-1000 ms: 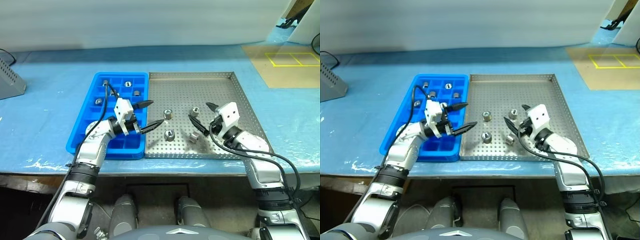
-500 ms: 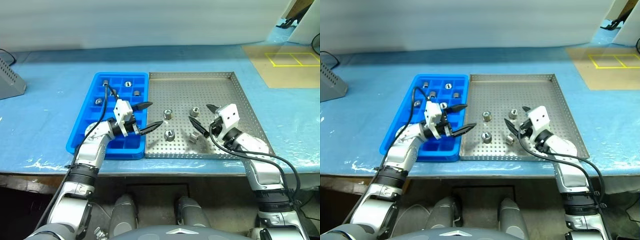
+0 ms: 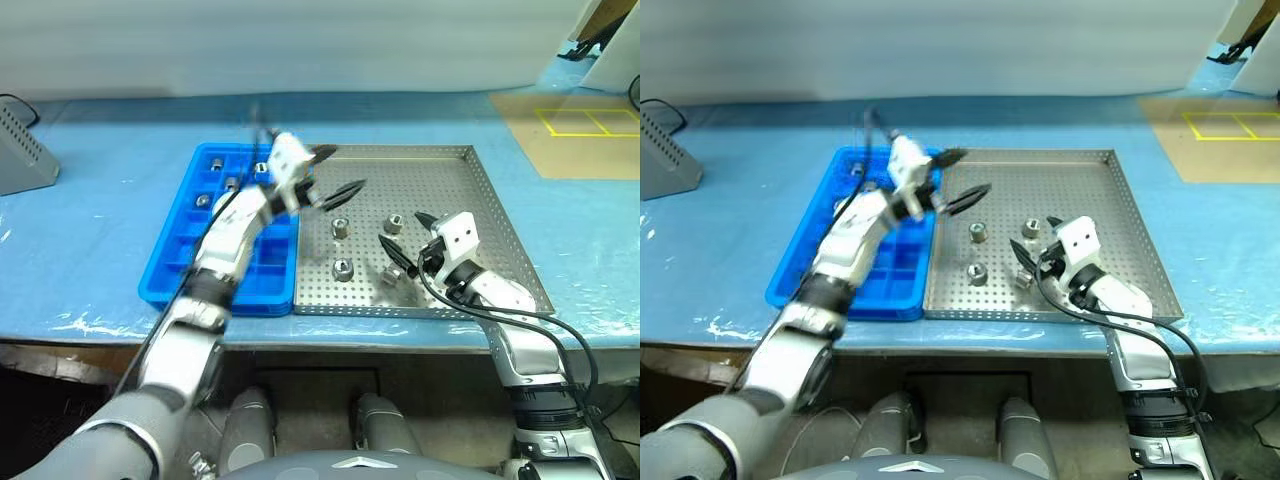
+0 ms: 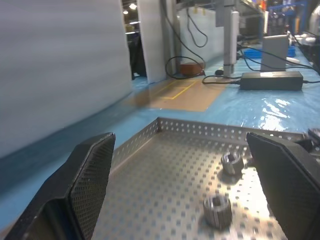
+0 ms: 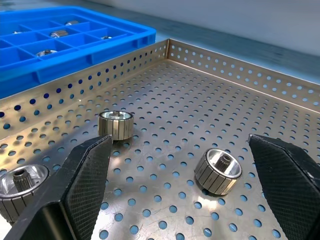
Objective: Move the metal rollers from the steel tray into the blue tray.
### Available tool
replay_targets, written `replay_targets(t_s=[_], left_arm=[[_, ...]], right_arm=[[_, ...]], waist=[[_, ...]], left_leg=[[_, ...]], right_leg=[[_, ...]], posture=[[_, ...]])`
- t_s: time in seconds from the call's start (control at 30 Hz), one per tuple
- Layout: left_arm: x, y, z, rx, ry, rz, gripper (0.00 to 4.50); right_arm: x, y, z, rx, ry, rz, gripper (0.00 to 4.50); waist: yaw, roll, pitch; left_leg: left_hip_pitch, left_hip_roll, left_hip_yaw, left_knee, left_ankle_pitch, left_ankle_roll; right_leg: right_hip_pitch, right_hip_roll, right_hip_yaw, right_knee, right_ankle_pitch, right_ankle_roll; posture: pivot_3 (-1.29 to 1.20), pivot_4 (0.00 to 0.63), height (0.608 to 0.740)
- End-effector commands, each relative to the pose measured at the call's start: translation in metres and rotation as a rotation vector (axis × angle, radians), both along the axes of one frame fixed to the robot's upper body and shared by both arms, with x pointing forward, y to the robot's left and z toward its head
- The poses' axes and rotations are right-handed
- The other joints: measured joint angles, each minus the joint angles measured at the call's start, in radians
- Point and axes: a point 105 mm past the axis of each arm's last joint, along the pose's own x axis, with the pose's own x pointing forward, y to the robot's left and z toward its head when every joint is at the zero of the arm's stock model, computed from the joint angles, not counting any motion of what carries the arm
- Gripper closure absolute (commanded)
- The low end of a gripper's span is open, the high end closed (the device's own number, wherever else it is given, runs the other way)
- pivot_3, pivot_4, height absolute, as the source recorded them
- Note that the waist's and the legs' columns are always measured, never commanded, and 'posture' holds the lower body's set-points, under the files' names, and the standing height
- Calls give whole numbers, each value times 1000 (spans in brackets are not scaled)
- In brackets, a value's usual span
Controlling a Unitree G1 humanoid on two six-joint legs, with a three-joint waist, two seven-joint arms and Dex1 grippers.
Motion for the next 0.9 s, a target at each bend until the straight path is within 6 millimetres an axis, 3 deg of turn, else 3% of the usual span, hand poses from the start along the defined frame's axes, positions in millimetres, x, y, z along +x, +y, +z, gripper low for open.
replay_targets(t_s=[0.03,0.13,0.4,0.5,0.6,0.9], left_arm=[[20,-8,-19,127,50,80,48],[36,-5,-47,327,119,162,48],[38,-7,-62,418,258,118,48],[35,-6,-66,442,308,75,48],[35,0,-70,481,342,76,48],[37,25,-93,665,377,137,48]], right_arm=[[-2,-2,16,12,-68,-12,0],[-4,-1,15,21,-71,-23,0],[-9,-7,13,32,-71,-66,0],[-15,6,8,35,-50,-14,0],[-21,17,2,37,-44,-5,0],[-24,19,-4,45,-33,-29,0]], waist=[[-22,0,0],[-41,1,0],[-46,0,0],[-48,0,0],[-50,0,1],[-52,0,1]], left_leg=[[1,0,0,0,0,0],[2,0,-1,-2,0,0],[-5,0,-2,-1,-1,3],[-5,0,-1,0,-3,5],[-5,1,-1,0,-2,5],[-5,1,-1,0,-2,4]], right_leg=[[0,0,1,0,0,0],[-1,3,2,0,2,4],[-5,1,0,-1,3,4],[-3,0,0,-3,1,1],[-4,0,0,-3,1,1],[-4,0,0,-3,1,1]], posture=[[-337,150,740],[-357,150,740],[-406,150,740],[-414,150,740],[-417,150,740],[-416,150,740]])
